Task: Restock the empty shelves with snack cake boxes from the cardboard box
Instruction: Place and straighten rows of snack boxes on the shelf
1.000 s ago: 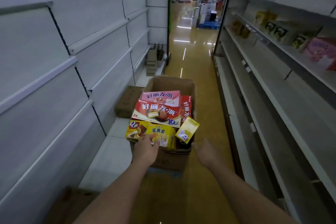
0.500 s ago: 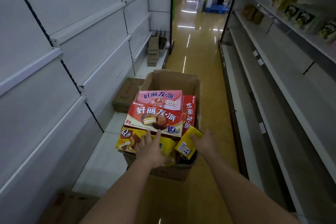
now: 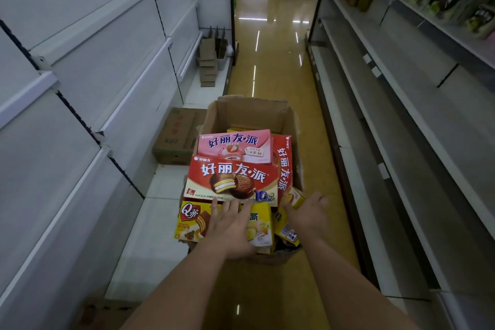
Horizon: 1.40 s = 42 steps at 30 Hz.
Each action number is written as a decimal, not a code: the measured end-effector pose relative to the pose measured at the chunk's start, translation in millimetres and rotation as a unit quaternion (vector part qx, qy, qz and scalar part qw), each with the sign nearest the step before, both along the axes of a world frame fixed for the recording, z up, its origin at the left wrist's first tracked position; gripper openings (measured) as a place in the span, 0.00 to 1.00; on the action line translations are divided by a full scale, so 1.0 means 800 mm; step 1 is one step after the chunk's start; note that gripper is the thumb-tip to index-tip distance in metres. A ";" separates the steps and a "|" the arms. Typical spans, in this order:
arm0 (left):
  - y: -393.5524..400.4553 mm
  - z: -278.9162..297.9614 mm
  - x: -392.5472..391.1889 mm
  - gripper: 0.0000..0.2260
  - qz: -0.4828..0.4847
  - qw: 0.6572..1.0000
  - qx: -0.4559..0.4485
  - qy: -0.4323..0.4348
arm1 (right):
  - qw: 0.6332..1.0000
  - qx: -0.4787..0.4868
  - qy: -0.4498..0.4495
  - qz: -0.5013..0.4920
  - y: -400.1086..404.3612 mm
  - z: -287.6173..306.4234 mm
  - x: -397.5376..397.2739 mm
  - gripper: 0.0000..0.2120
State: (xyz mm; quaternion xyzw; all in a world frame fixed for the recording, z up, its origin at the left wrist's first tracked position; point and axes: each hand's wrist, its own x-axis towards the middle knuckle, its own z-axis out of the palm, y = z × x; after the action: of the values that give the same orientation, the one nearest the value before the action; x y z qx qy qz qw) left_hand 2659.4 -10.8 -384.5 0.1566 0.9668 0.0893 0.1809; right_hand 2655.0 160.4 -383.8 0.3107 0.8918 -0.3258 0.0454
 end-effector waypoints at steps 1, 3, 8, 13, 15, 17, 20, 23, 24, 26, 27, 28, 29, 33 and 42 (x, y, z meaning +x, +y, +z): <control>-0.001 0.000 -0.002 0.47 0.005 1.000 0.015 -0.002 | 1.000 0.001 -0.002 -0.009 0.002 -0.001 0.000 0.32; -0.001 -0.001 -0.006 0.47 0.027 0.998 0.047 -0.006 | 0.999 -0.015 -0.002 -0.030 0.004 -0.003 0.000 0.32; 0.014 0.013 -0.019 0.51 0.099 0.981 0.163 -0.019 | 0.994 -0.060 0.022 -0.092 0.021 0.001 0.005 0.38; 0.046 0.035 -0.026 0.47 0.170 0.935 0.304 -0.066 | 0.984 -0.077 0.084 -0.139 0.038 0.028 0.015 0.40; 0.062 0.048 -0.026 0.47 0.180 0.921 0.338 -0.075 | 0.975 -0.102 0.112 -0.160 0.042 0.038 0.018 0.40; 0.075 0.065 -0.024 0.46 0.167 0.916 0.353 -0.086 | 0.960 -0.148 0.133 -0.198 0.047 0.052 0.025 0.39; 0.088 0.084 -0.026 0.43 0.118 0.909 0.377 -0.135 | 0.927 -0.226 0.166 -0.250 0.063 0.066 0.040 0.36; 0.110 0.096 -0.026 0.33 0.085 0.881 0.446 -0.131 | 0.881 -0.299 0.206 -0.304 0.082 0.077 0.061 0.32; 0.119 0.102 -0.020 0.34 0.095 0.870 0.472 -0.108 | 0.864 -0.322 0.217 -0.320 0.088 0.081 0.067 0.30; 0.141 0.112 -0.005 0.44 0.174 0.831 0.516 -0.113 | 0.826 -0.369 0.241 -0.351 0.104 0.090 0.082 0.25; 0.148 0.114 -0.001 0.49 0.218 0.802 0.532 -0.161 | 0.807 -0.395 0.252 -0.360 0.110 0.093 0.089 0.23; 0.160 0.115 0.005 0.53 0.244 0.768 0.544 -0.234 | 0.789 -0.416 0.262 -0.369 0.118 0.098 0.099 0.24; 0.172 0.118 0.010 0.52 0.252 0.729 0.548 -0.322 | 0.778 -0.429 0.273 -0.368 0.127 0.102 0.110 0.25; 0.216 0.143 0.039 0.26 0.195 0.652 0.552 -0.482 | 0.777 -0.423 0.296 -0.361 0.168 0.111 0.155 0.21; 0.316 0.170 0.073 0.08 0.184 0.610 0.626 -0.449 | 0.658 -0.394 0.411 -0.492 0.285 0.142 0.271 0.19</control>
State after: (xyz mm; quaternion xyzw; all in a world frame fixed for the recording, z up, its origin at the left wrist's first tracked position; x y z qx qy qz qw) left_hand 2717.8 241.6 -248.6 -0.0089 0.4818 0.7636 0.4297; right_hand 2871.9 388.1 -270.6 0.4918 0.3245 -0.7160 -0.3744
